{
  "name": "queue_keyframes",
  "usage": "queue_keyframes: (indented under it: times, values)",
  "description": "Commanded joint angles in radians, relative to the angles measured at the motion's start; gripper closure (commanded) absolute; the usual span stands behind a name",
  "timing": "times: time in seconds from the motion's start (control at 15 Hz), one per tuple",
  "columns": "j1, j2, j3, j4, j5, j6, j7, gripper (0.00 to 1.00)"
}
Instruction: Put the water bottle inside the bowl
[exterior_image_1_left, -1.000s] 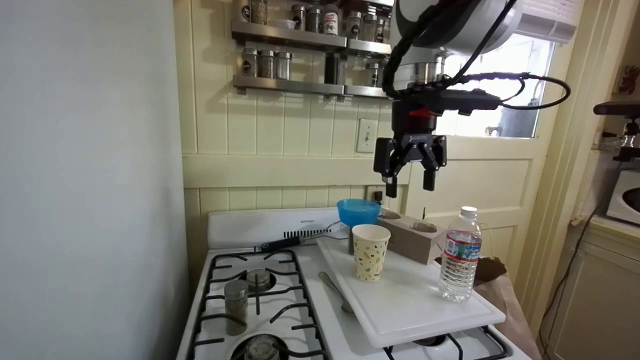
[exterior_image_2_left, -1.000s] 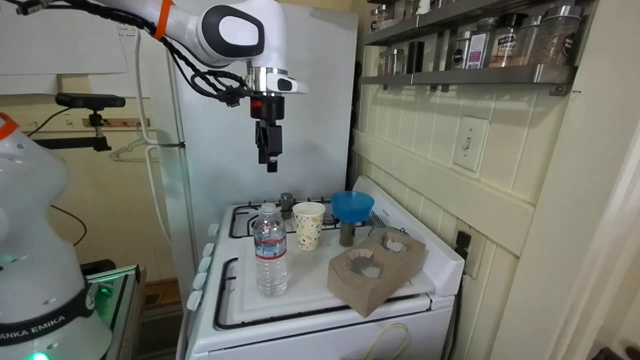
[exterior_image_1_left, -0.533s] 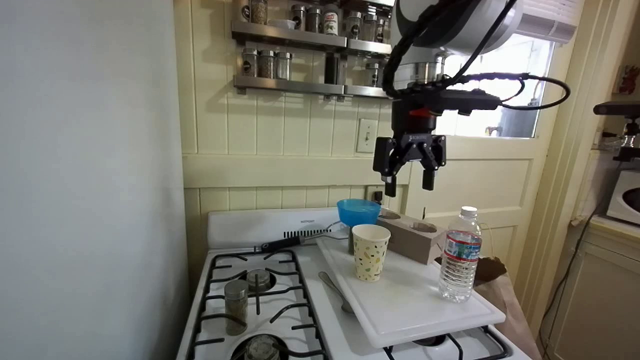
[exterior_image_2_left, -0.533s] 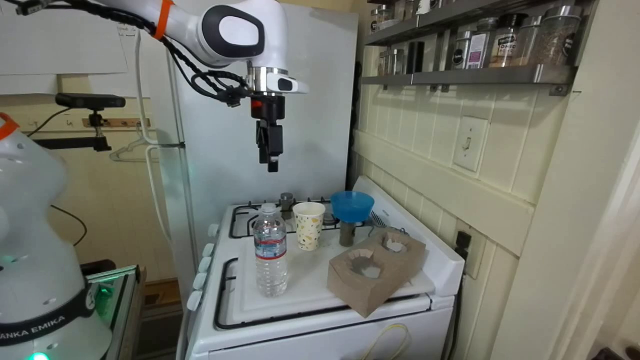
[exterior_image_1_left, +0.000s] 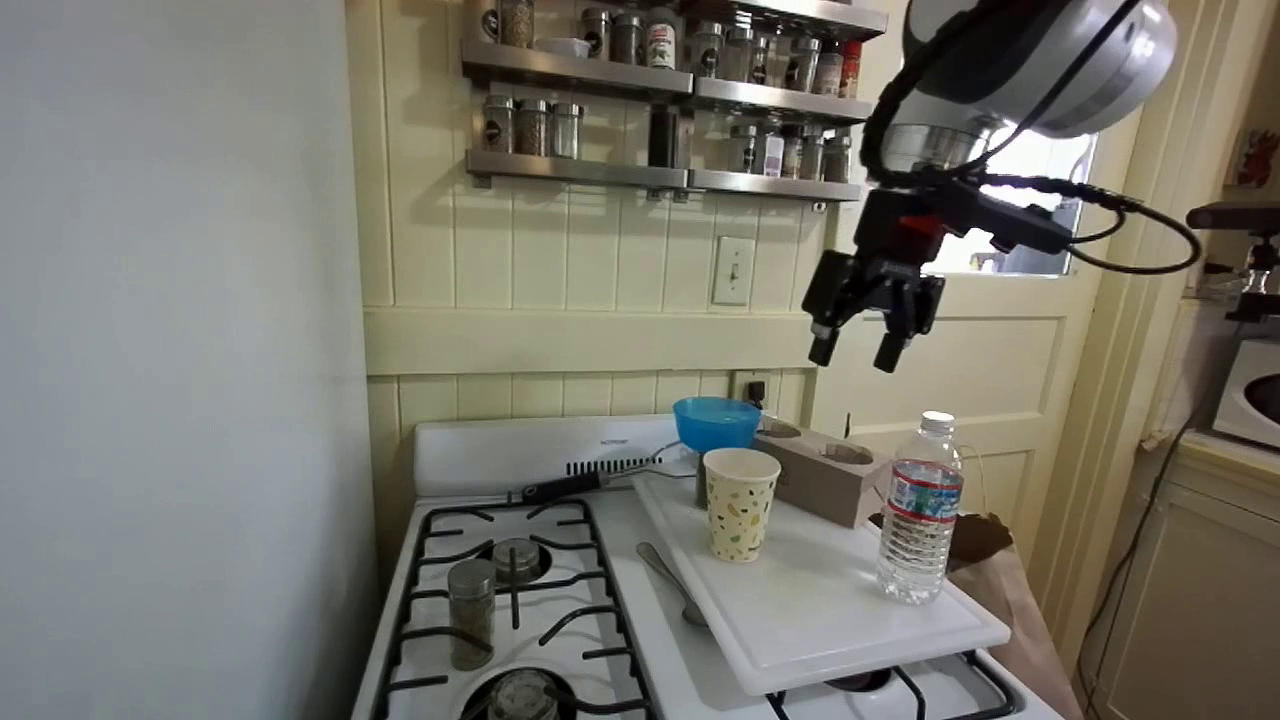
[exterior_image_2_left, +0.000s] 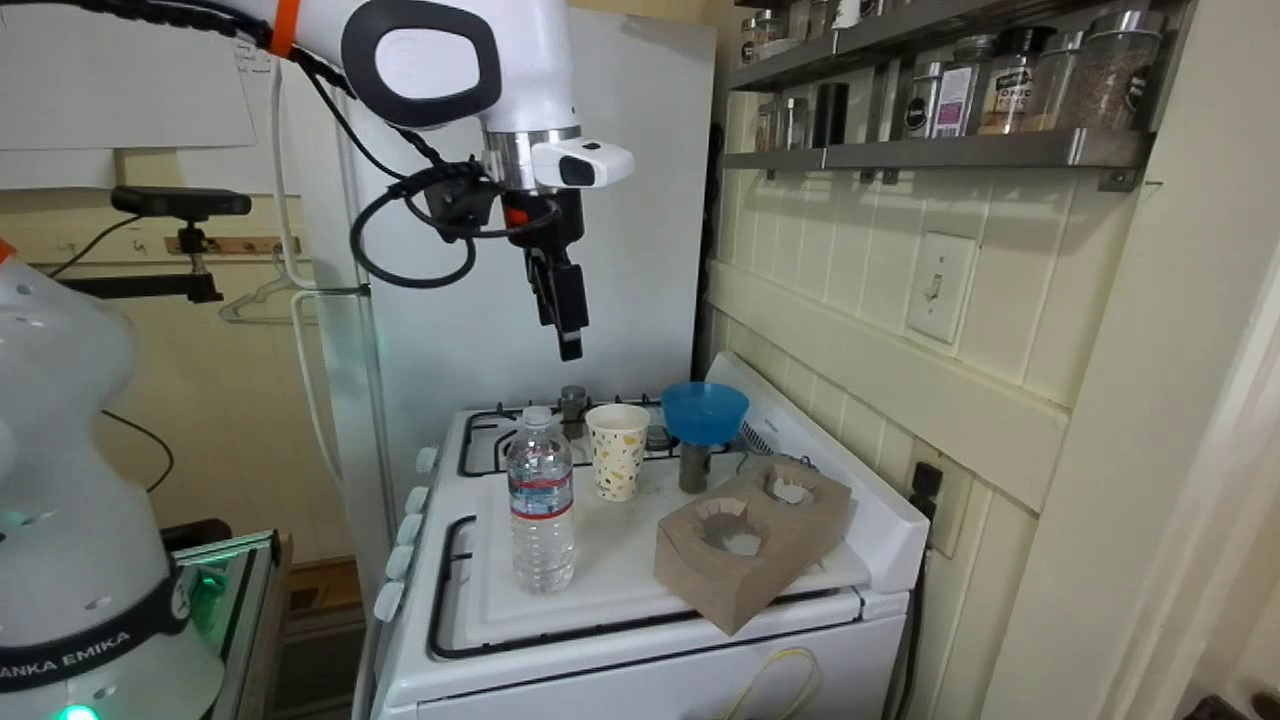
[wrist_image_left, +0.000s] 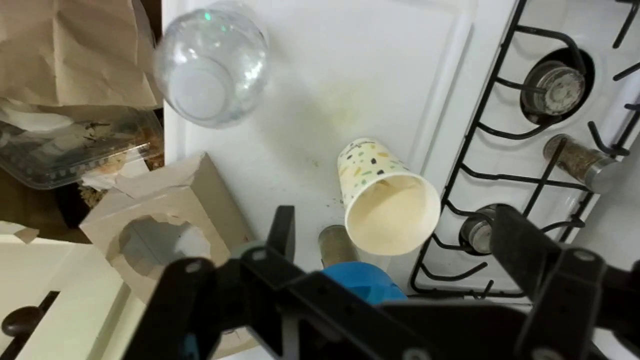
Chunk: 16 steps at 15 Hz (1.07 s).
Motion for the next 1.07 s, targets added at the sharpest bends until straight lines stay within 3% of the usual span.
queue_keyframes:
  times: [0.0,0.2,0.33,0.4,0.47,0.67,1.0]
  values:
    - [-0.066,-0.16,-0.051,-0.07,-0.027,-0.105,-0.03,0.0]
    - [-0.125,-0.212,-0.05,-0.058,-0.095,-0.191,-0.008,0.0]
    - [-0.177,-0.239,0.002,-0.07,-0.189,-0.187,0.059,0.0]
    - [-0.18,-0.232,0.013,-0.069,-0.203,-0.193,0.085,0.0]
    - [-0.147,-0.205,-0.034,-0.041,-0.159,-0.18,0.031,0.0]
    - [-0.16,-0.215,-0.004,-0.049,-0.188,-0.181,0.07,0.0]
    - [-0.144,-0.17,-0.041,-0.064,-0.154,-0.17,0.051,0.0]
